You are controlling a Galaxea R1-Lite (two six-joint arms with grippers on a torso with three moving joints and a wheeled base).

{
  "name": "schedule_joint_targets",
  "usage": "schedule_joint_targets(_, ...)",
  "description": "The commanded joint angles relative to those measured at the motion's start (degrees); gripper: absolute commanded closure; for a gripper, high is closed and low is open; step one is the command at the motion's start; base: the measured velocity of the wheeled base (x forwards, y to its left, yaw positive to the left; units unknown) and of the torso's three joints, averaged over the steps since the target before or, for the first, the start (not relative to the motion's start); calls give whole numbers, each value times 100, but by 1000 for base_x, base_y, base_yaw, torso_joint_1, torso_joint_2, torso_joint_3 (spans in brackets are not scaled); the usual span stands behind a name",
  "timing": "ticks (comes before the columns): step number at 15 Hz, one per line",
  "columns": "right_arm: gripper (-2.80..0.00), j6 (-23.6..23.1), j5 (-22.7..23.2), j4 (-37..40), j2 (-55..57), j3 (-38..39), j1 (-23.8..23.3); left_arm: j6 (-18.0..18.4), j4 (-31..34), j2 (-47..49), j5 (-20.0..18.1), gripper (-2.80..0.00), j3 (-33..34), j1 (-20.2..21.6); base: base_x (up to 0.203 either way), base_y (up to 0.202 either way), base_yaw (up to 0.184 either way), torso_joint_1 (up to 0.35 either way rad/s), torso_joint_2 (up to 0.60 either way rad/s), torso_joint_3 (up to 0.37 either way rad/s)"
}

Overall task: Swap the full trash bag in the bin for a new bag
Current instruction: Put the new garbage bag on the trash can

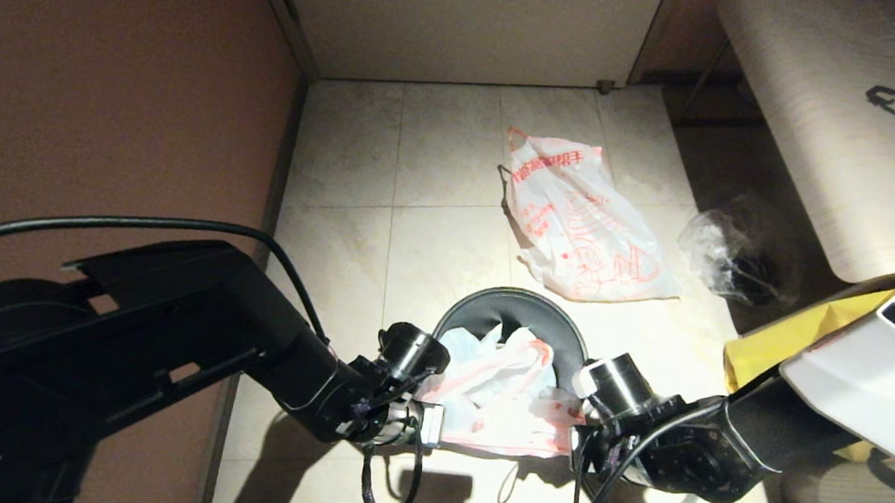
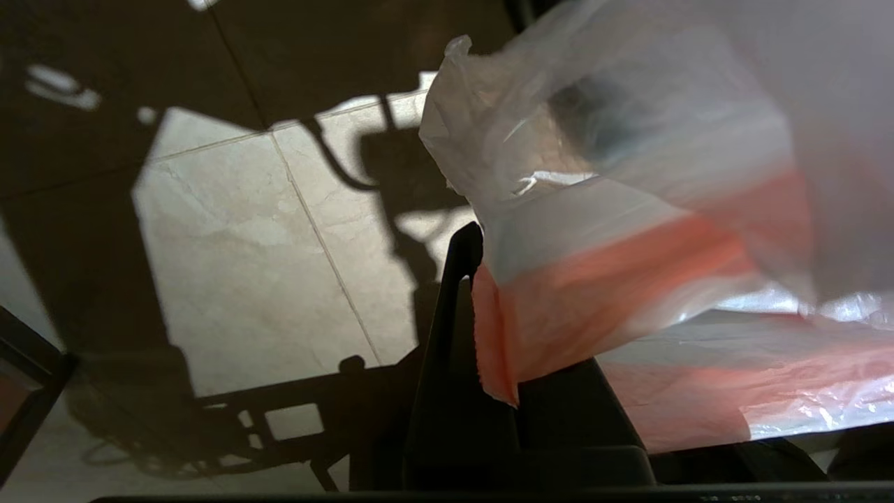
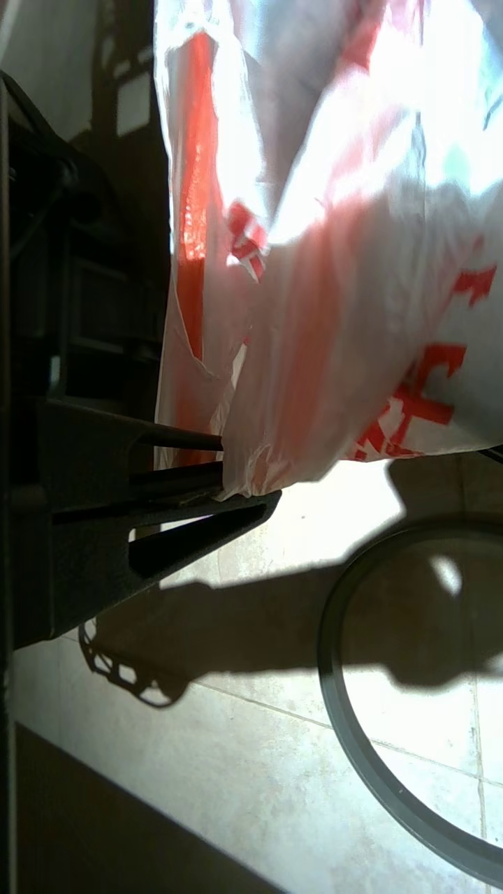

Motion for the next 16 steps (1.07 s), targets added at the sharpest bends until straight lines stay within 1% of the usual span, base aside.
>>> schedule_joint_targets(1, 0, -3, -31, -66, 568, -191, -60, -15, -288, 411, 127, 0, -144, -2, 0, 0, 0, 0, 0, 0)
schedule_joint_targets(2, 0, -33, -56, -123, 779, -373, -123, -10, -491, 488, 219, 0, -171, -32, 0, 0, 0, 0, 0, 0)
schedule_joint_targets(5, 0, -239, -112, -148, 1015, -1045, -314, -20, -604, 455, 252, 0, -158, -136, 0, 0, 0, 0, 0, 0)
schedule_joint_targets(6, 0, -284, -114, -138, 1025, -1234, -327, -35, -751, 364, 255, 0, -123, -132, 0, 0, 0, 0, 0, 0)
schedule_joint_targets(9, 0, -512, -144, -165, 1203, -1844, -307, -19, -1634, 207, 275, 0, 391, -123, 0, 0, 0, 0, 0, 0)
schedule_joint_targets(11, 0, -561, -196, -171, 1203, -2296, -230, 10, -2492, 65, 280, 0, 901, -123, 0, 0, 0, 0, 0, 0)
schedule_joint_targets(13, 0, -703, -190, -177, 1064, -2342, -160, 257, -3351, 31, 306, 0, 1438, -115, 0, 0, 0, 0, 0, 0)
schedule_joint_targets(15, 0, -730, -142, -299, 1036, -2343, -142, 444, -4126, 33, 463, 0, 1836, -95, 0, 0, 0, 0, 0, 0)
schedule_joint_targets(16, 0, -747, -134, -397, 1004, -2343, -100, 549, -4357, 36, 703, 0, 2000, -58, 0, 0, 0, 0, 0, 0)
